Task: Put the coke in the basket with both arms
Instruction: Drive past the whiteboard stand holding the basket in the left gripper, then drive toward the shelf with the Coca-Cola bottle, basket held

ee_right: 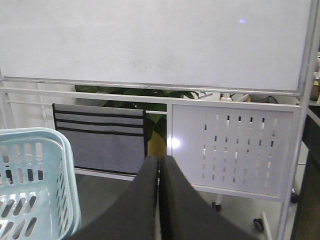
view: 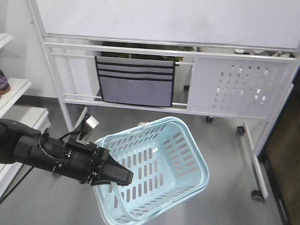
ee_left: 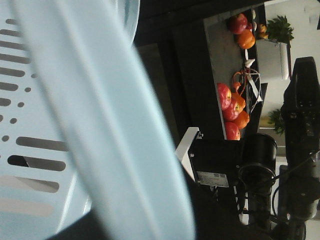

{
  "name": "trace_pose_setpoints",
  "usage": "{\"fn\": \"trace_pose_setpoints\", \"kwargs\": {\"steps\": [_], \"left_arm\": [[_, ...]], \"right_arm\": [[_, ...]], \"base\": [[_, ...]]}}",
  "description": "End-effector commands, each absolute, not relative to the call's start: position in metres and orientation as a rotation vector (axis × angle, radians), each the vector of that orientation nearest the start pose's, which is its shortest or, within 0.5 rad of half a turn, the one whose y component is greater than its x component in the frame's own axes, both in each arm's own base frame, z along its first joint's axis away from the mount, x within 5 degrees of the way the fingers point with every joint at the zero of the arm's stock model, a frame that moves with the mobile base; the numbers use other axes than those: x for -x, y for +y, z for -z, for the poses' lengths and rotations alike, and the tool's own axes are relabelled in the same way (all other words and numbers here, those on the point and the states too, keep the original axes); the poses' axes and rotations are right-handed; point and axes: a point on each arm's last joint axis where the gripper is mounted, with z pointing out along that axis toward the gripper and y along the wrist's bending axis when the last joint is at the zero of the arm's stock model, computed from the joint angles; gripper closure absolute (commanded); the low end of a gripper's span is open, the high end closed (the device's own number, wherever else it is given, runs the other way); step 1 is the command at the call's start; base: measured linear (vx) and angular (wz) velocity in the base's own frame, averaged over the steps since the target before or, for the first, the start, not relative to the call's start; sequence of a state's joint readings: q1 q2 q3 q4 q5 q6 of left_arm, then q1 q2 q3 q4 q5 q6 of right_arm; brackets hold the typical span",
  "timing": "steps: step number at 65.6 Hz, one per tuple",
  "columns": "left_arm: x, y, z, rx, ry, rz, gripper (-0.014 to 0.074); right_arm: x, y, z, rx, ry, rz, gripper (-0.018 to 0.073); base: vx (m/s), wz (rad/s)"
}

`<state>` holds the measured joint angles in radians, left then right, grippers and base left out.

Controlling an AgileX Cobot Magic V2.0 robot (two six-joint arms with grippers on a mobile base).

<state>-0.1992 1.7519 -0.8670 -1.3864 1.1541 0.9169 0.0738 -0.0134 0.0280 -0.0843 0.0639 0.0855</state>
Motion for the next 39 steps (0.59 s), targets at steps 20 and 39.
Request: {"fn": "trace_pose_setpoints", "kwargs": {"steps": [20, 39], "left_arm": [[-0.2693, -0.1429, -0.2196, -0.326, 2.407, 1.778, 0.0603], [-0.2693, -0.1429, -0.2196, -0.326, 2.407, 1.778, 0.0602]], "right_arm": [[-0.0555, 0.004, -0.2024, 0.056, 1.485, -0.053, 0.0568], [-0.0555, 0.004, -0.2024, 0.056, 1.485, -0.053, 0.0568]], "base": [[0.17, 0.34], [0.15, 0.43]]}}
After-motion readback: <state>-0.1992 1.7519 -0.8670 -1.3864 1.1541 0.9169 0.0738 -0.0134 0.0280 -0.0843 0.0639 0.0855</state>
